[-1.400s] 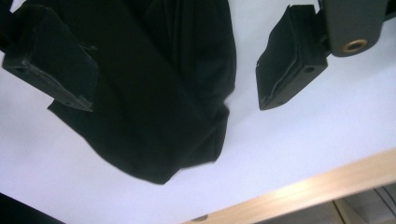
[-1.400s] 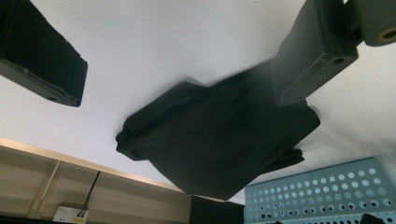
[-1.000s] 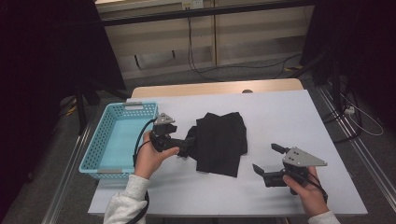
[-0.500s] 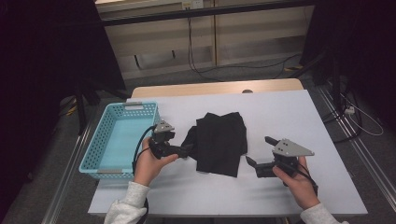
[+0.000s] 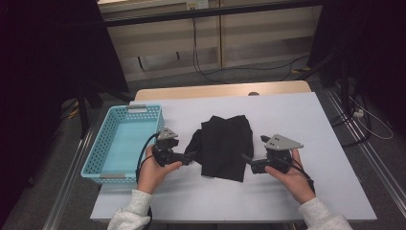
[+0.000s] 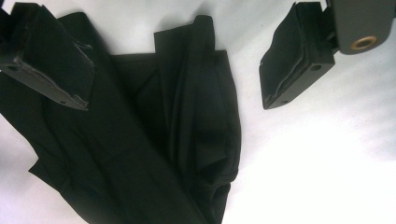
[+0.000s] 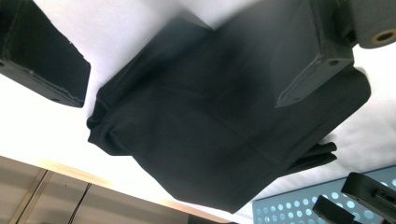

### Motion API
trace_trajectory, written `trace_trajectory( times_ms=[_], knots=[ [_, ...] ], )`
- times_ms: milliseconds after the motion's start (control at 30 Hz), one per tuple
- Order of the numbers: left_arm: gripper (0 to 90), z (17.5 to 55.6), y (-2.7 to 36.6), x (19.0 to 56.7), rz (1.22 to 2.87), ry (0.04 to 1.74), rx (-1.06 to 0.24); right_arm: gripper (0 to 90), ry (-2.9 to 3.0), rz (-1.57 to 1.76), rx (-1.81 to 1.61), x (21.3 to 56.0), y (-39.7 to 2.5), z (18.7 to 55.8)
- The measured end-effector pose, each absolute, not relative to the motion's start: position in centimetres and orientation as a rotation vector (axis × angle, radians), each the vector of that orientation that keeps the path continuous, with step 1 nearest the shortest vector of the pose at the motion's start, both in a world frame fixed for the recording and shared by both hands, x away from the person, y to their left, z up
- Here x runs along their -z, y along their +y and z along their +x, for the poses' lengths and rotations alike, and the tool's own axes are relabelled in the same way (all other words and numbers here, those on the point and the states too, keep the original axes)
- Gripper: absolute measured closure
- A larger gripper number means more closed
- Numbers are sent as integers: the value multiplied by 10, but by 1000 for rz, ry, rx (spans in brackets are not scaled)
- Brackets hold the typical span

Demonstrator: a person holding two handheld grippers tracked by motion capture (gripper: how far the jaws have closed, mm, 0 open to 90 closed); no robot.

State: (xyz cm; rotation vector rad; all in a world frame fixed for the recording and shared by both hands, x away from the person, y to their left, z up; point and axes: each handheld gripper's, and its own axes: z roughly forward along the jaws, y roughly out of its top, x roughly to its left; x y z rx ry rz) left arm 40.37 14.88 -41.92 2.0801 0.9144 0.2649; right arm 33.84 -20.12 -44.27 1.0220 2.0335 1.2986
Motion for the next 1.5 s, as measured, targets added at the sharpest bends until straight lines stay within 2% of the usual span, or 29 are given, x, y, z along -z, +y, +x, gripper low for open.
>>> trace_trajectory(
  times_ms=[600,767,867,1000,1267,1367,1467,1500],
  knots=[
    [104,406,146,419,2090,911,-301,49,2058,1015,-1297,443,-189,347],
    [103,408,146,418,2072,924,-301,82,2088,1000,-1278,443,-179,350],
    [103,409,146,417,2069,923,-308,152,2091,991,-1249,442,-175,350],
    [103,411,147,419,2072,942,-300,202,2109,1001,-1247,442,-168,352],
    [97,411,149,420,2073,944,-298,225,2331,935,-1172,460,-141,355],
    [98,413,147,418,2068,938,-304,292,2398,904,-1073,465,-130,355],
    [97,414,143,418,2062,928,-298,480,2393,951,-1091,465,-129,354],
    [97,415,142,418,2068,920,-297,594,2382,958,-1082,464,-131,353]
  ],
)
